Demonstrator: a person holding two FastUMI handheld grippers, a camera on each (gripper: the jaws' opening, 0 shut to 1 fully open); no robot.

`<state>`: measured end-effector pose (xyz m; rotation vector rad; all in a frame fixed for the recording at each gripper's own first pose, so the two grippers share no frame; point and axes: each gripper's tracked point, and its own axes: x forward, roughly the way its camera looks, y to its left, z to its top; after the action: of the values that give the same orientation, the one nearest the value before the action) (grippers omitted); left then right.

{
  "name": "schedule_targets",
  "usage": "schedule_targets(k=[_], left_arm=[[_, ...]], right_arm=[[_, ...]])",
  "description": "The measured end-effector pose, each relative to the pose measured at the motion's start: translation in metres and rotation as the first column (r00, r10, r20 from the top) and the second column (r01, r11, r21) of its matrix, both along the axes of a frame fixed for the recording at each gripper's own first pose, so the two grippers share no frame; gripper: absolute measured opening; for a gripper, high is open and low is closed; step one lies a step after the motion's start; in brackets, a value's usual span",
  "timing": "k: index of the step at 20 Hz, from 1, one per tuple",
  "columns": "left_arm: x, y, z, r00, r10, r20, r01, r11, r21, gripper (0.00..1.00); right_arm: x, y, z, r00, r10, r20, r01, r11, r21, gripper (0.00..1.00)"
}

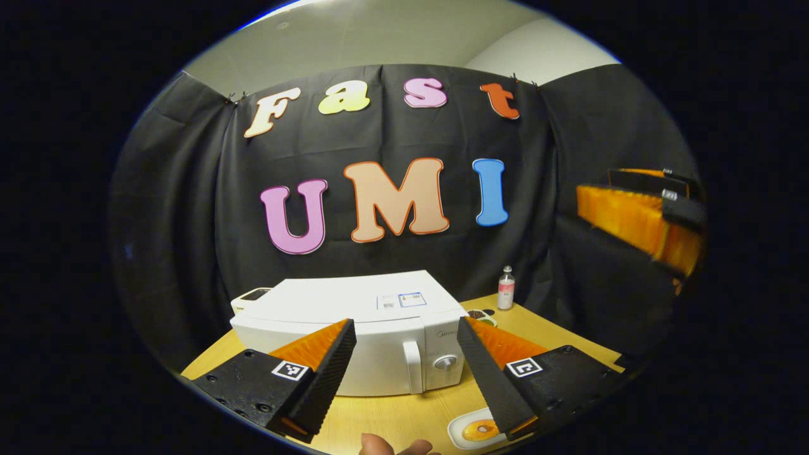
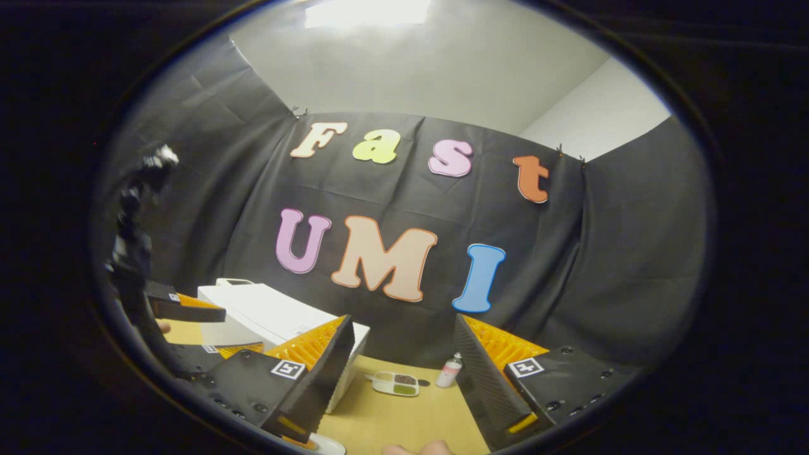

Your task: Open the microwave oven with the left hand, put the food in, and close the microwave oven.

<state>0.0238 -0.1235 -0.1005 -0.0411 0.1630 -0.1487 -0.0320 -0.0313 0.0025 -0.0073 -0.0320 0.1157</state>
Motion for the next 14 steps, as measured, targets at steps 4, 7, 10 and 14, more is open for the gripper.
schedule_targets(k=[4, 7, 10, 14], left_arm=[[0.016, -0.02, -0.059, 0.997, -0.018, -0.071, 0.02, 0.999, 0.028, 0.98], [0.024, -0.027, -0.105, 0.991, -0.016, -0.135, 0.029, 0.995, 0.096, 0.98], [0.032, -0.036, -0.135, 0.986, -0.027, -0.166, 0.051, 0.988, 0.146, 0.98], [0.049, -0.036, -0.159, 0.978, 0.012, -0.208, 0.014, 0.992, 0.123, 0.98]], right_arm=[[-0.01, -0.018, -0.001, 0.999, -0.033, -0.016, 0.033, 0.999, -0.008, 0.97], [-0.016, -0.034, -0.002, 0.998, -0.065, -0.025, 0.064, 0.998, -0.023, 1.0], [-0.023, -0.046, -0.003, 0.994, -0.098, -0.041, 0.097, 0.995, -0.023, 1.0], [-0.029, -0.058, 0.0, 0.993, -0.114, -0.043, 0.112, 0.992, -0.051, 0.97]])
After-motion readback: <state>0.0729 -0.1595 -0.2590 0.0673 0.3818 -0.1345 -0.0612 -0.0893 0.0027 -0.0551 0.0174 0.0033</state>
